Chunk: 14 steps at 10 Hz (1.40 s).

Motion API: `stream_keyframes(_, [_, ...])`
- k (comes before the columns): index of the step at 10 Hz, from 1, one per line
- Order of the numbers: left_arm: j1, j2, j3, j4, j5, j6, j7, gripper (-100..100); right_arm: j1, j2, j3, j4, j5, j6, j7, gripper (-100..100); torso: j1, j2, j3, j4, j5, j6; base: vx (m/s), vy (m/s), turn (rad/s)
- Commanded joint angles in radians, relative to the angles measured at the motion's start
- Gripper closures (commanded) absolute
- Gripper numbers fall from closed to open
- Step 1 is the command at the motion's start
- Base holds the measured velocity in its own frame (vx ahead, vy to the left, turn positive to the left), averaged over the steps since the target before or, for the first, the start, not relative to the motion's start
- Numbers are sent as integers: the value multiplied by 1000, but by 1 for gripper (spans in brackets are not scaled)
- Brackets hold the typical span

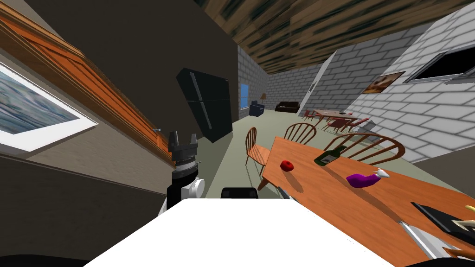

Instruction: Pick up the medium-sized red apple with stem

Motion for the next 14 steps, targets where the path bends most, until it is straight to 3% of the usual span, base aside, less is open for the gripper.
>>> stream_keyframes(1, [0, 0, 0, 0, 0, 0, 0, 0, 25, -32, 14, 50, 1, -10, 15, -100, 0, 0, 0, 0, 0, 0, 60, 69, 170])
stream_keyframes(3, [0, 0, 0, 0, 0, 0, 0, 0, 25, -32, 14, 75, 1, -10, 15, -100, 1, 0, 0, 0, 0, 0, 43, 34, 30])
stream_keyframes(8, [0, 0, 0, 0, 0, 0, 0, 0, 57, -112, 46, 237, -6, -57, 41, -100, -1, -2, -1, 0, 0, 0, 76, 34, 152])
stream_keyframes(9, [0, 0, 0, 0, 0, 0, 0, 0, 57, -112, 46, 278, -6, -57, 41, -100, -1, -3, -1, 0, 0, -1, 73, 23, 91])
stream_keyframes(10, [0, 0, 0, 0, 0, 0, 0, 0, 57, -112, 46, 278, -6, -57, 41, -100, -1, -2, -1, 0, 0, 0, 24, 13, -27])
stream_keyframes(14, [0, 0, 0, 0, 0, 0, 0, 0, 74, -157, 65, 406, -12, -87, 56, -100, -1, -2, -1, 0, 0, -1, 70, 25, 144])
